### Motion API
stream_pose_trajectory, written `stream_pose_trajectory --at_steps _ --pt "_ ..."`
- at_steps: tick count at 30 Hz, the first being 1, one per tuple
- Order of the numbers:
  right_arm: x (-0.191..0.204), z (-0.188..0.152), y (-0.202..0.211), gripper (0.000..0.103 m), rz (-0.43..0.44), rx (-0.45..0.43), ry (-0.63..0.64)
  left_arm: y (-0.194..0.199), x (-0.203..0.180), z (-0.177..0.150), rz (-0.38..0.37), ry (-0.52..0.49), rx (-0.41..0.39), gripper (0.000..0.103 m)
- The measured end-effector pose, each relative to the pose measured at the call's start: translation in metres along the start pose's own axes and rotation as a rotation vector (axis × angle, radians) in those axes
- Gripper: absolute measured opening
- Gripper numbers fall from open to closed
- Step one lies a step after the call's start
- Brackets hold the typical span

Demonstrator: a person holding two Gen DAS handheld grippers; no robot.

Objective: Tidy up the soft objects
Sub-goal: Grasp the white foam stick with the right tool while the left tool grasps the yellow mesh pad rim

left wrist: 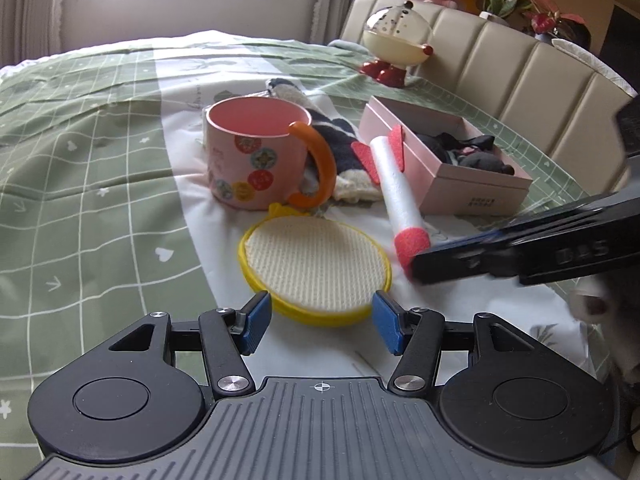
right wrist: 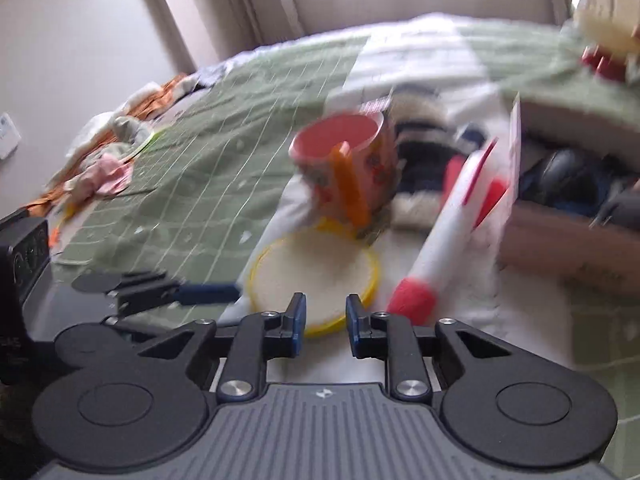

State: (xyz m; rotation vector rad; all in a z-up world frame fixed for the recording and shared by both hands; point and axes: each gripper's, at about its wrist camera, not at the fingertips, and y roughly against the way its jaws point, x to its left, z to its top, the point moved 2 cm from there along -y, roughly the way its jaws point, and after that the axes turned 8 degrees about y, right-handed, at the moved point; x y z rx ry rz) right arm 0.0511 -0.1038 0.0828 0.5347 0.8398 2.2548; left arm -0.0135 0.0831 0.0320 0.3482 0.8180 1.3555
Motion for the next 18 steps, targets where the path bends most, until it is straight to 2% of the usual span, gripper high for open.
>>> stream_pose_trajectory --at_steps 3,5,7,8,10,14,18 --pt "-0.009 0.010 -0.006 0.043 -0.175 -0.053 0.011 -0.001 0.002 -0.002 -0.001 0.027 -0.002 0.060" --pt "-0.021 0.016 -0.025 0.049 -0.256 -0.053 -0.012 0.000 0.002 -0.002 -0.006 0.051 -0.010 0.060" --pt "-0.035 0.020 -0.052 0.051 -0.309 -0.024 -0.056 0.002 0.003 0.000 -0.011 0.082 -0.019 0.060" --pt "-0.041 0.020 -0.064 0.051 -0.313 -0.001 -0.076 0.003 0.004 0.002 -0.009 0.094 -0.023 0.060" --pt "-0.050 0.016 -0.079 0.033 -0.294 0.048 -0.119 0.005 0.008 0.004 0.009 0.114 -0.033 0.060" --pt "-0.035 -0.001 -0.060 0.033 -0.248 0.058 -0.034 0.006 0.025 0.010 0.021 0.163 -0.040 0.060" --pt "-0.023 -0.029 -0.029 0.033 -0.228 0.075 -0.009 -0.009 0.042 0.013 -0.014 0.232 -0.004 0.060"
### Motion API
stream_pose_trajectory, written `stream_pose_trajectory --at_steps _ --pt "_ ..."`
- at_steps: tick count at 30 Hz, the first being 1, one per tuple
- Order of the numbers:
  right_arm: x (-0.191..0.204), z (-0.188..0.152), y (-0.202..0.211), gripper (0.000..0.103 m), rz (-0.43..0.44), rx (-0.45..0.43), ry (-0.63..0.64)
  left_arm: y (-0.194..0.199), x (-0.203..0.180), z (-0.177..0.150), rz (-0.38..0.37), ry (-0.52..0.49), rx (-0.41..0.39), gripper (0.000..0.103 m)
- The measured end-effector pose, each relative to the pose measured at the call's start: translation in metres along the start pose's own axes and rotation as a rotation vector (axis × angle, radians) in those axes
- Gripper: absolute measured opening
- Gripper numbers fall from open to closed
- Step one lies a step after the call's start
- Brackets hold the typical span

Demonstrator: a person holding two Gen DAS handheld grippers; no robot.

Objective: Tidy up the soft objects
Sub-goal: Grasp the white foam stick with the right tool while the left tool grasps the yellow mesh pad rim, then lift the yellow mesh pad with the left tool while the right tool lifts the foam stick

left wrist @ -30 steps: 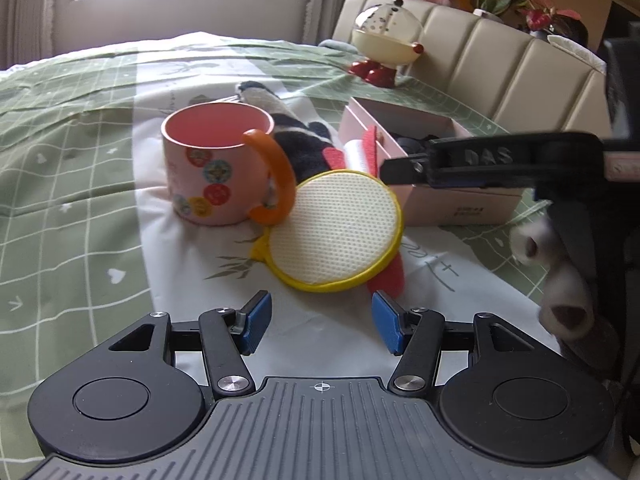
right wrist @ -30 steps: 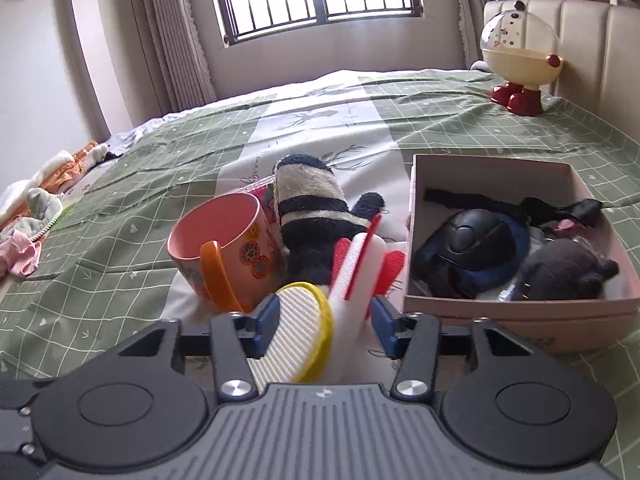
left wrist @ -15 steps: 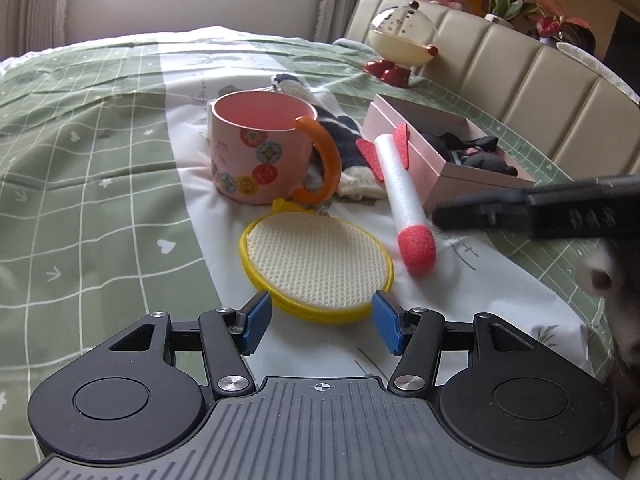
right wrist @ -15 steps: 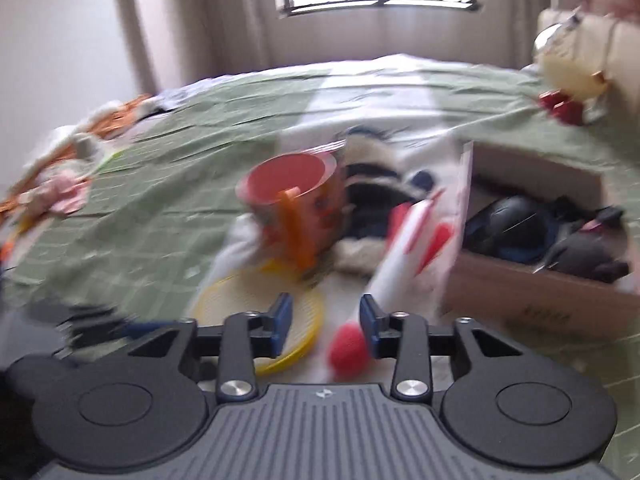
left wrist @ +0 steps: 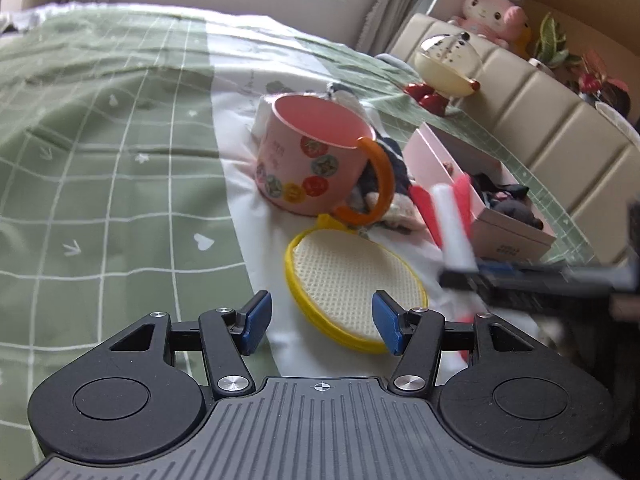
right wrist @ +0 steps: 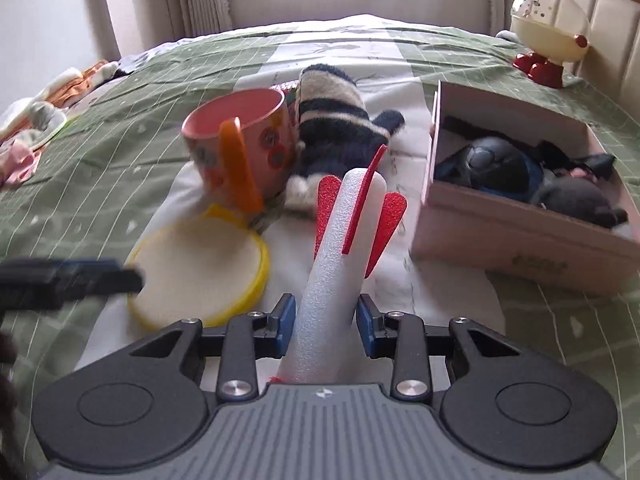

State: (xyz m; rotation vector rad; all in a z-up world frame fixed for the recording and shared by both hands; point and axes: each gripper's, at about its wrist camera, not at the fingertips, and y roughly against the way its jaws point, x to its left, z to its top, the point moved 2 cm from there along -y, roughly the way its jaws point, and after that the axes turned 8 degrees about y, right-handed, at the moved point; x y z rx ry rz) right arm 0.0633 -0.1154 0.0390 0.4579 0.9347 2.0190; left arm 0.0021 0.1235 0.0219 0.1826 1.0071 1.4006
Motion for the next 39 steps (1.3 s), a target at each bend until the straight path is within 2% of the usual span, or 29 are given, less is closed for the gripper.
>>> stream_pose_trajectory --at_steps 3,6,10,11,14,17,18,20,21,22,25,27,30,32,36,39 --pt "0.005 -0.020 0.006 0.032 -0.068 -0.030 0.057 -0.018 0.008 0.004 -0.034 0.065 0.042 0.060" --pt "0.010 -0.033 -0.001 0.035 -0.109 -0.054 0.087 -0.037 0.008 0.008 -0.071 0.088 0.069 0.060" --pt "0.018 -0.050 -0.005 0.043 -0.169 -0.144 0.093 -0.055 0.002 0.015 -0.114 0.114 0.085 0.063" --pt "0.020 -0.050 -0.005 0.047 -0.190 -0.154 0.103 -0.058 0.001 0.016 -0.120 0.117 0.085 0.063" --pt "0.016 -0.049 -0.005 0.053 -0.177 -0.153 0.084 -0.064 0.002 0.019 -0.133 0.148 0.082 0.063" --pt "0.010 -0.049 -0.006 0.054 -0.146 -0.155 0.053 -0.069 0.007 0.024 -0.153 0.229 0.082 0.062" --pt "0.009 -0.050 -0.006 0.055 -0.143 -0.157 0.049 -0.070 0.009 0.026 -0.157 0.260 0.086 0.059" --pt "0.010 -0.051 -0.006 0.055 -0.144 -0.160 0.050 -0.073 0.011 0.029 -0.161 0.300 0.104 0.046" --pt "0.012 -0.053 -0.005 0.055 -0.146 -0.163 0.052 -0.073 0.011 0.031 -0.165 0.309 0.118 0.035" --pt "0.012 -0.054 -0.004 0.055 -0.146 -0.166 0.052 -0.071 0.010 0.031 -0.189 0.317 0.133 0.029" --pt "0.011 -0.055 -0.005 0.055 -0.139 -0.170 0.045 -0.062 0.008 0.025 -0.319 0.302 0.153 0.025" --pt "0.011 -0.055 -0.005 0.055 -0.134 -0.171 0.042 -0.059 0.001 0.019 -0.358 0.258 0.155 0.026" --pt "0.011 -0.056 -0.004 0.055 -0.134 -0.173 0.042 -0.071 -0.014 0.012 -0.327 0.208 0.188 0.032" --pt "0.012 -0.056 -0.004 0.055 -0.136 -0.176 0.046 -0.081 -0.021 0.010 -0.317 0.207 0.198 0.032" --pt "0.010 -0.056 -0.003 0.059 -0.120 -0.172 0.045 -0.087 -0.030 0.011 -0.306 0.221 0.174 0.025" --pt "0.009 -0.050 0.000 0.061 -0.111 -0.145 0.057 -0.078 -0.023 0.009 -0.294 0.254 0.191 0.023"
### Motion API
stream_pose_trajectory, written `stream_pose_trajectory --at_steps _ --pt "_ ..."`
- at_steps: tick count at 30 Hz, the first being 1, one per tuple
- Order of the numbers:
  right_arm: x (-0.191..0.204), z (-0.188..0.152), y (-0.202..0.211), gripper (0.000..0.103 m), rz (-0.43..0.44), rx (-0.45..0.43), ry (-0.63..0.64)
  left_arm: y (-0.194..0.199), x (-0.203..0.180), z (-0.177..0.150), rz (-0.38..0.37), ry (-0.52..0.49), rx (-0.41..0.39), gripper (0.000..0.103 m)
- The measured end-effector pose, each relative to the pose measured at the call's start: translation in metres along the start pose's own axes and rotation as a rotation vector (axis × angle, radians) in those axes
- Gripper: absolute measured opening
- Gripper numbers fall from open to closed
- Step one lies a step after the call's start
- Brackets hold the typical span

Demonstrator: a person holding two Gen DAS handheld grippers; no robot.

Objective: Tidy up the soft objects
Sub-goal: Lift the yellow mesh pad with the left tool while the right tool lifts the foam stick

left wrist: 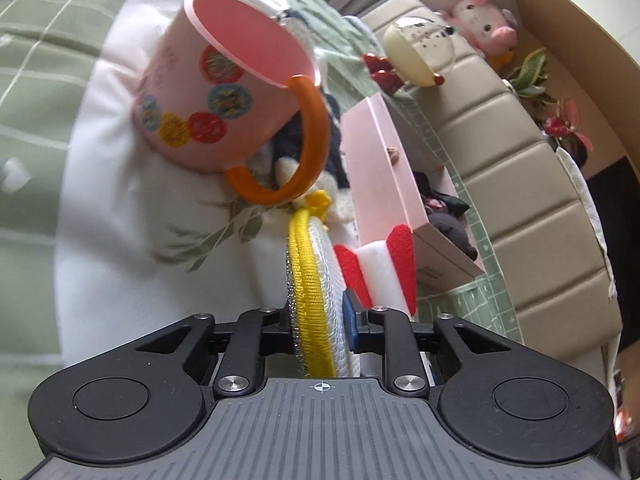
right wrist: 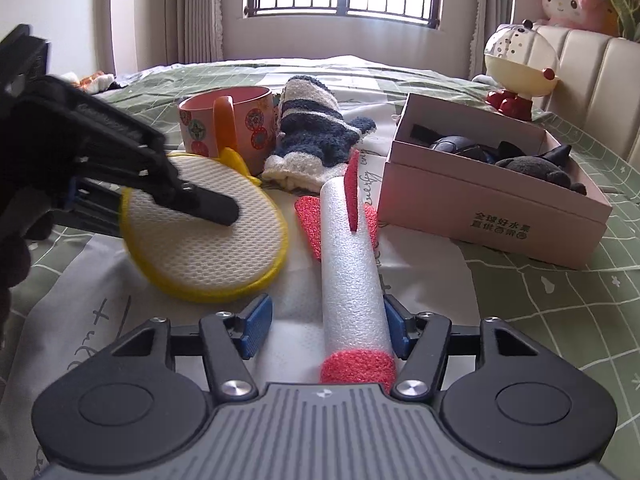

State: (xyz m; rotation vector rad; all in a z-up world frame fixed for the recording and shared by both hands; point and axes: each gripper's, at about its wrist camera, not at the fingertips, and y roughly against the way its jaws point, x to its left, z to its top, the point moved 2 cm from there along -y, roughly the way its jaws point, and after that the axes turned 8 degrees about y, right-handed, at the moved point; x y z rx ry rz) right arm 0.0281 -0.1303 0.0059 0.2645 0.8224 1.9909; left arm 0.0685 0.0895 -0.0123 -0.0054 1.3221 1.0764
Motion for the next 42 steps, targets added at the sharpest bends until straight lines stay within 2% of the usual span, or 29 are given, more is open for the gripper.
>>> stream_pose_trajectory --at_steps 5,10,11,12,13,20,29,33,36,39,42 --pt "-0.002 0.018 0.004 0.061 -0.043 -0.031 0.073 0.044 0.005 -0.015 0.074 -0.088 -0.066 0.022" --pt "-0.011 0.034 -0.017 0.059 -0.050 0.048 0.048 0.076 0.006 -0.026 0.115 -0.132 -0.122 0.021" --pt "-0.012 0.036 -0.020 0.048 -0.053 0.076 0.047 0.080 0.004 -0.029 0.135 -0.152 -0.131 0.021" --pt "-0.012 0.037 -0.022 0.029 -0.059 0.096 0.051 0.084 0.003 -0.031 0.153 -0.174 -0.136 0.020" --pt "-0.010 0.037 -0.019 0.028 -0.061 0.113 0.060 0.087 0.002 -0.033 0.167 -0.192 -0.138 0.020" --pt "0.007 0.043 0.030 0.027 0.032 0.117 0.108 0.112 0.011 -0.041 0.192 -0.191 -0.147 0.020" --pt "0.076 0.076 0.077 0.027 0.164 0.036 0.272 0.143 0.013 -0.051 0.215 -0.238 -0.164 0.020" --pt "0.100 0.102 0.080 0.027 0.198 -0.034 0.319 0.159 0.011 -0.039 0.204 -0.250 -0.199 0.019" --pt "0.108 0.130 0.076 0.027 0.187 -0.091 0.340 0.167 0.005 -0.018 0.203 -0.259 -0.228 0.019" --pt "0.107 0.160 0.071 0.027 0.163 -0.144 0.328 0.177 -0.012 0.008 0.191 -0.312 -0.277 0.018" --pt "0.097 0.178 0.066 0.027 0.139 -0.160 0.278 0.182 -0.024 0.031 0.181 -0.322 -0.307 0.018"
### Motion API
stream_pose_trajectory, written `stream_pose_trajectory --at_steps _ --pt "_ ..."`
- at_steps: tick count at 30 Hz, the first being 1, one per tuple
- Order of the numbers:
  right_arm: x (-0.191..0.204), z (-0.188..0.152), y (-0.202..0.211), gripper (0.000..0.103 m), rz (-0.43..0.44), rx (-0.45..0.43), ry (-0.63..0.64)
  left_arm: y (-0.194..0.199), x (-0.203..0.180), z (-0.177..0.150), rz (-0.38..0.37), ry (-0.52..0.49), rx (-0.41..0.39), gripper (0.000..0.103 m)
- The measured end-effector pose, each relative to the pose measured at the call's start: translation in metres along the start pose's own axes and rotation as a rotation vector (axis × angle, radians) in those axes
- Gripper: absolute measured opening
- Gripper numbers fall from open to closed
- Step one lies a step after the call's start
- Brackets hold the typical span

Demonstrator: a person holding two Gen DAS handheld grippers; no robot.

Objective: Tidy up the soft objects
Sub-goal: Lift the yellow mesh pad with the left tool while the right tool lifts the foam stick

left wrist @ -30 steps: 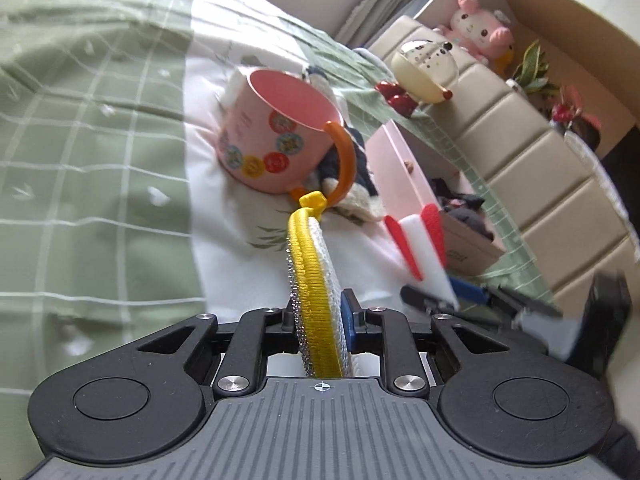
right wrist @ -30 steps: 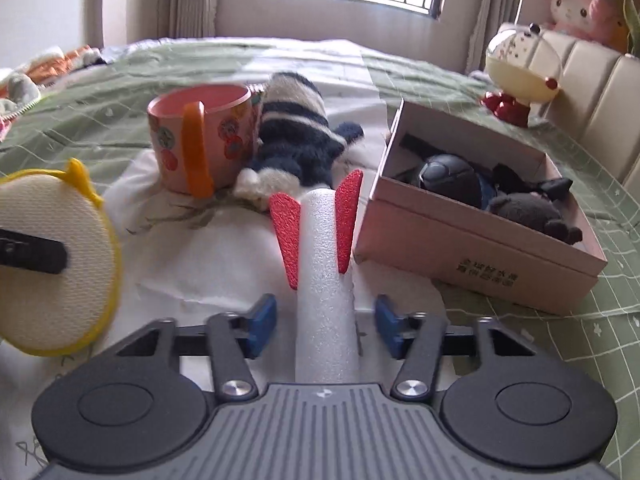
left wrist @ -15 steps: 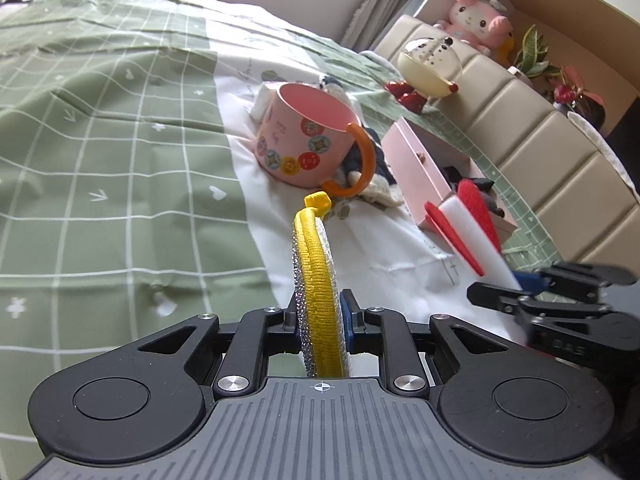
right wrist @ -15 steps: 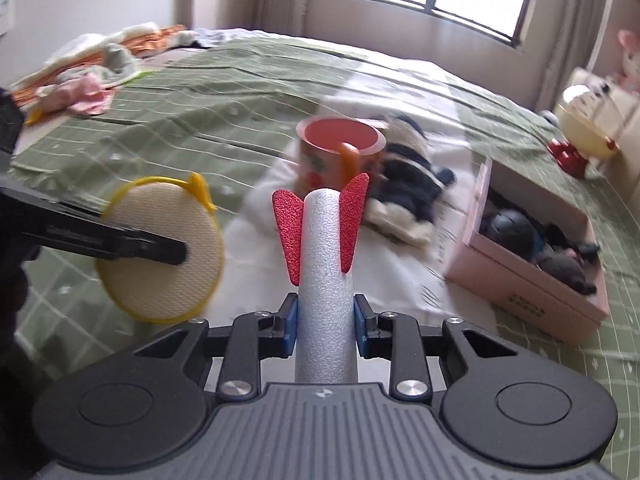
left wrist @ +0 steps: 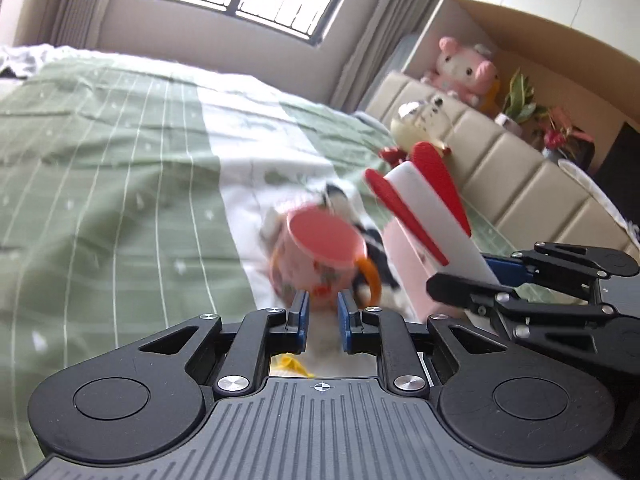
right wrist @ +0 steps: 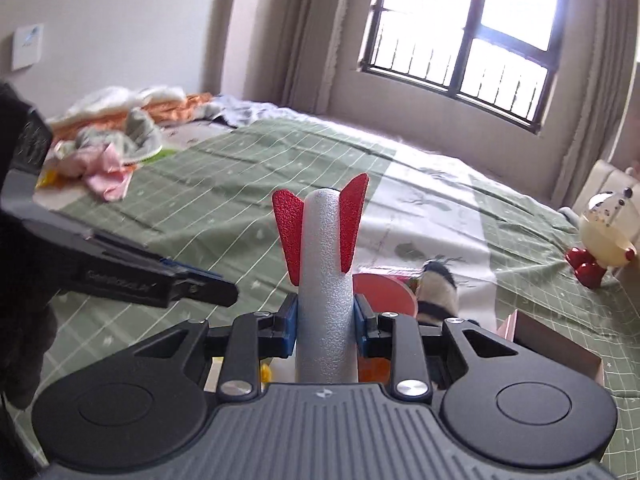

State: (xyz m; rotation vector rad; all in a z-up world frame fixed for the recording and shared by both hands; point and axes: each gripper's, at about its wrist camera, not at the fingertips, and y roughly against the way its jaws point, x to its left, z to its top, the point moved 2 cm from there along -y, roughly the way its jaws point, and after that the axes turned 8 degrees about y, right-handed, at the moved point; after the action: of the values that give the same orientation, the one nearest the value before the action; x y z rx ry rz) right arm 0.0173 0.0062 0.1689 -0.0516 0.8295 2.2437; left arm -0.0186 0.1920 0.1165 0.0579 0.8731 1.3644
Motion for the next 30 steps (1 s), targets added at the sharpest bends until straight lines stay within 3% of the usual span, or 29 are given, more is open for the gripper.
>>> stream_pose_trajectory --at_steps 3,7,12,15,19,26,30 --pt "-0.009 -0.013 -0.003 0.027 0.003 0.023 -0.027 -0.003 0.002 0.003 -0.031 0.003 0.014 0.018" --pt "-0.004 -0.065 -0.016 0.027 0.000 0.135 -0.038 -0.012 0.026 -0.019 -0.033 0.052 0.074 0.018" --pt "0.005 -0.128 -0.038 0.027 -0.086 0.256 -0.040 -0.018 0.064 -0.053 0.036 0.146 0.144 0.018" --pt "0.003 -0.146 -0.044 0.030 -0.094 0.297 -0.077 -0.015 0.077 -0.062 0.042 0.197 0.151 0.018" --pt "0.003 -0.144 -0.032 0.054 -0.105 0.244 -0.087 -0.008 0.087 -0.064 0.047 0.246 0.122 0.018" --pt "0.016 -0.115 -0.018 0.055 -0.088 0.100 -0.092 -0.013 0.108 -0.068 0.036 0.363 0.133 0.019" --pt "0.039 -0.107 -0.038 0.054 -0.030 0.100 -0.060 -0.022 0.116 -0.077 -0.017 0.436 0.165 0.020"
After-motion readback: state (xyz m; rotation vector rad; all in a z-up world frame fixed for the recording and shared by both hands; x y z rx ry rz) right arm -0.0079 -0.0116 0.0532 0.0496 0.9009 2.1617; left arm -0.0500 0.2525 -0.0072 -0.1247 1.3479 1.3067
